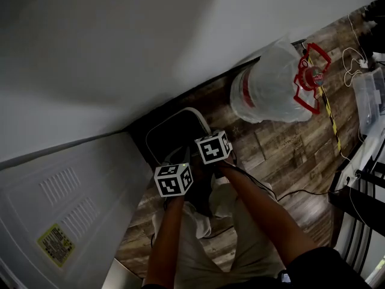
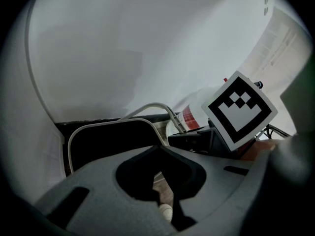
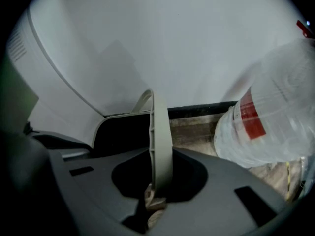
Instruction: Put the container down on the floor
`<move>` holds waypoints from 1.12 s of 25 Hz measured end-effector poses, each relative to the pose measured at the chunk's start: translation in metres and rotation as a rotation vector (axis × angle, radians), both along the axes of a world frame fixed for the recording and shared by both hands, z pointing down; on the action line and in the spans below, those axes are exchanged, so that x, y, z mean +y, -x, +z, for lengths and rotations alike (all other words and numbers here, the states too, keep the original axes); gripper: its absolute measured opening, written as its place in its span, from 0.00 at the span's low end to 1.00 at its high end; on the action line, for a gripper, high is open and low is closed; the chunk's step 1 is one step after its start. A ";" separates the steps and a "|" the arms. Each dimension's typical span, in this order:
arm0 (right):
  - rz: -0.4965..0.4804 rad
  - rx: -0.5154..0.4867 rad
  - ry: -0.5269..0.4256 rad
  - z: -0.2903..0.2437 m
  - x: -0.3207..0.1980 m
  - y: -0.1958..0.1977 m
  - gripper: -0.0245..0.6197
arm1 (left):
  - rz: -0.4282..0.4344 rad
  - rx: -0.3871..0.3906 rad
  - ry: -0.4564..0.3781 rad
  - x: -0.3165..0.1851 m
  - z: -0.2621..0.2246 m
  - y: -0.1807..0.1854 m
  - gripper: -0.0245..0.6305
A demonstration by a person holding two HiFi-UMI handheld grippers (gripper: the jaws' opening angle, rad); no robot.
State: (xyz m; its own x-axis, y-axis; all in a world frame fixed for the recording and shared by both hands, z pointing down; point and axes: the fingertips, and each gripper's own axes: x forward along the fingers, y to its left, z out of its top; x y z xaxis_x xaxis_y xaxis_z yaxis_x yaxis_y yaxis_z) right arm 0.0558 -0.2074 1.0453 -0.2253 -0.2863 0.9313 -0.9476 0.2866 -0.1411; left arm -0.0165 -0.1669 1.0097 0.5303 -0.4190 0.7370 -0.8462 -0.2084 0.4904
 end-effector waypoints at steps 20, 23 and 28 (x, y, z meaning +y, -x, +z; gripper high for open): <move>0.162 -0.043 0.157 0.045 0.002 -0.036 0.23 | 0.054 0.011 -0.005 -0.009 0.022 -0.010 0.06; 0.179 -0.007 0.166 0.045 0.001 -0.046 0.25 | 0.050 0.011 -0.003 -0.010 0.024 -0.007 0.06; 0.198 -0.008 0.167 0.046 0.001 -0.050 0.32 | 0.046 0.012 -0.001 -0.010 0.024 -0.005 0.06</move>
State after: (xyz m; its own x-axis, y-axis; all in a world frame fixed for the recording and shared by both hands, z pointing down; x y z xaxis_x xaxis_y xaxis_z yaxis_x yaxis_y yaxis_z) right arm 0.1058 -0.2064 1.0909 -0.1876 -0.1675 0.9679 -0.9816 0.0672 -0.1786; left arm -0.0114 -0.1765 1.0332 0.5576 -0.3946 0.7304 -0.8299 -0.2473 0.5001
